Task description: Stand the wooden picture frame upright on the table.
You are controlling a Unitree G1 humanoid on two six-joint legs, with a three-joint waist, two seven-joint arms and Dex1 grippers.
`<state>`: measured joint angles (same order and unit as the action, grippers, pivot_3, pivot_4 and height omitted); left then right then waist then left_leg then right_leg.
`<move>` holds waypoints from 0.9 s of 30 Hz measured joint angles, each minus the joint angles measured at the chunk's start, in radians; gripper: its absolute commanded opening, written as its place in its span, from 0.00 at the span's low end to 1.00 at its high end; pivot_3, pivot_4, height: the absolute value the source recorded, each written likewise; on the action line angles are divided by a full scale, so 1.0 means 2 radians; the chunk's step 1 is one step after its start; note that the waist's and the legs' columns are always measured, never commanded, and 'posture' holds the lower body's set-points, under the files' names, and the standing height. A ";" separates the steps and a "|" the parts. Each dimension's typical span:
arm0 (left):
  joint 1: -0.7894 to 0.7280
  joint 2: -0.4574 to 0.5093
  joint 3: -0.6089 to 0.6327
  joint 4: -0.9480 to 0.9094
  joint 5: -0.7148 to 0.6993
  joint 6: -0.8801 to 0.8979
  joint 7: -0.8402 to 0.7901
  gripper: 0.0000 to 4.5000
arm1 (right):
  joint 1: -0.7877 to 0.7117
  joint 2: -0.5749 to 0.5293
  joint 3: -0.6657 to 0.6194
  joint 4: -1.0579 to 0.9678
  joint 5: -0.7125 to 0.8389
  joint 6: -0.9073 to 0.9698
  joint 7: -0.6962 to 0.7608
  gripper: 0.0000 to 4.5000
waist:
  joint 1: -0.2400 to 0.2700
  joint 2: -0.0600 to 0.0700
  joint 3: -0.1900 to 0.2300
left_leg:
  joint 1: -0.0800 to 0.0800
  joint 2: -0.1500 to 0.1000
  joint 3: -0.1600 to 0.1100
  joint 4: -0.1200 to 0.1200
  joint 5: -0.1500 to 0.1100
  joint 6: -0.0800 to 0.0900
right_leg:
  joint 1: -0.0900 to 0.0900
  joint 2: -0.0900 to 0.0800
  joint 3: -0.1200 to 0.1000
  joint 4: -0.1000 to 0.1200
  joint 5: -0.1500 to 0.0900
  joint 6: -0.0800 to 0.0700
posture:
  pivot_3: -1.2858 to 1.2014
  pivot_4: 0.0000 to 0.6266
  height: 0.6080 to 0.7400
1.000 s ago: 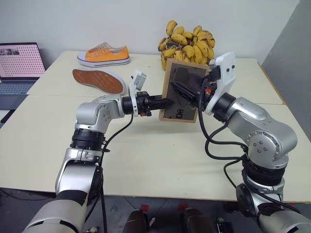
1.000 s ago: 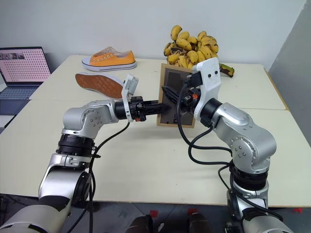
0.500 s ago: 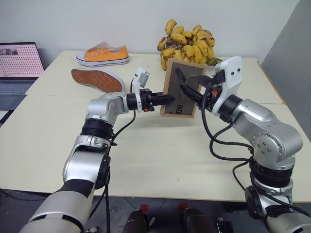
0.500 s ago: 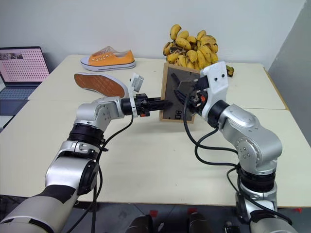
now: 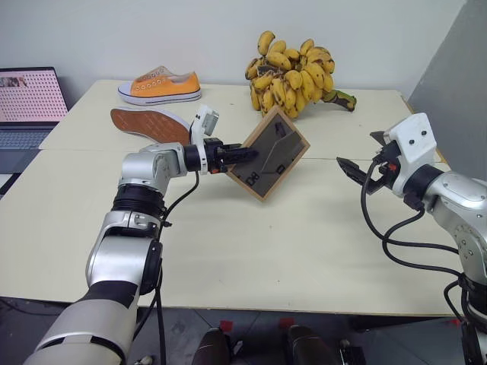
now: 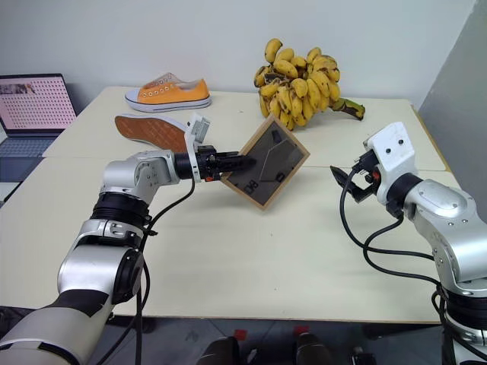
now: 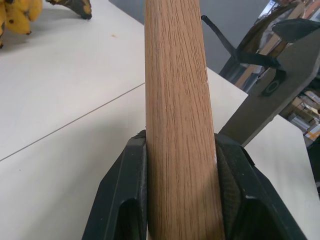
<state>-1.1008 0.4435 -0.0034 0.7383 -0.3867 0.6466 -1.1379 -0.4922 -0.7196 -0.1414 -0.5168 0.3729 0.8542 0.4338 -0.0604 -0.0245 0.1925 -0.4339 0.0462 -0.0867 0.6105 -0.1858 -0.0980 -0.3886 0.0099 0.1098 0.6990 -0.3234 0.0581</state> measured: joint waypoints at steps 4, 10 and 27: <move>-0.002 -0.004 0.007 0.001 -0.001 0.008 0.010 0.29 | 0.025 -0.026 0.021 -0.002 -0.043 -0.064 0.009 0.99 | 0.001 0.000 0.000 | 0.000 0.000 0.000 0.000 0.000 0.000 | 0.000 0.000 0.000 0.000 0.000 0.000 | 0.52 0.24 1.00; -0.009 0.010 0.032 -0.024 -0.028 0.114 0.022 0.29 | 0.115 -0.100 0.094 0.062 -0.239 -0.331 -0.019 0.99 | 0.002 0.000 0.000 | 0.000 0.000 0.000 0.000 0.000 0.000 | 0.000 0.000 0.000 -0.001 0.000 0.000 | 0.52 0.24 1.00; 0.040 -0.017 0.146 -0.268 -0.181 0.482 0.164 0.29 | 0.027 -0.052 0.161 0.283 -0.571 -0.698 -0.292 0.99 | 0.001 0.000 0.000 | 0.001 0.000 0.000 0.002 0.001 -0.002 | 0.001 0.000 0.000 0.003 0.000 0.000 | 0.52 0.24 1.00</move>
<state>-1.0205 0.4085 0.2890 0.2027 -0.7482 1.6097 -0.8093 -0.4387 -0.8228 0.1806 0.0498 -0.7696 -0.5424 -0.1502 -0.0575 -0.0251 0.1929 -0.4320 0.0454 -0.0877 0.6151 -0.1836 -0.1014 -0.3875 0.0092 0.1102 0.7057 -0.3233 0.0581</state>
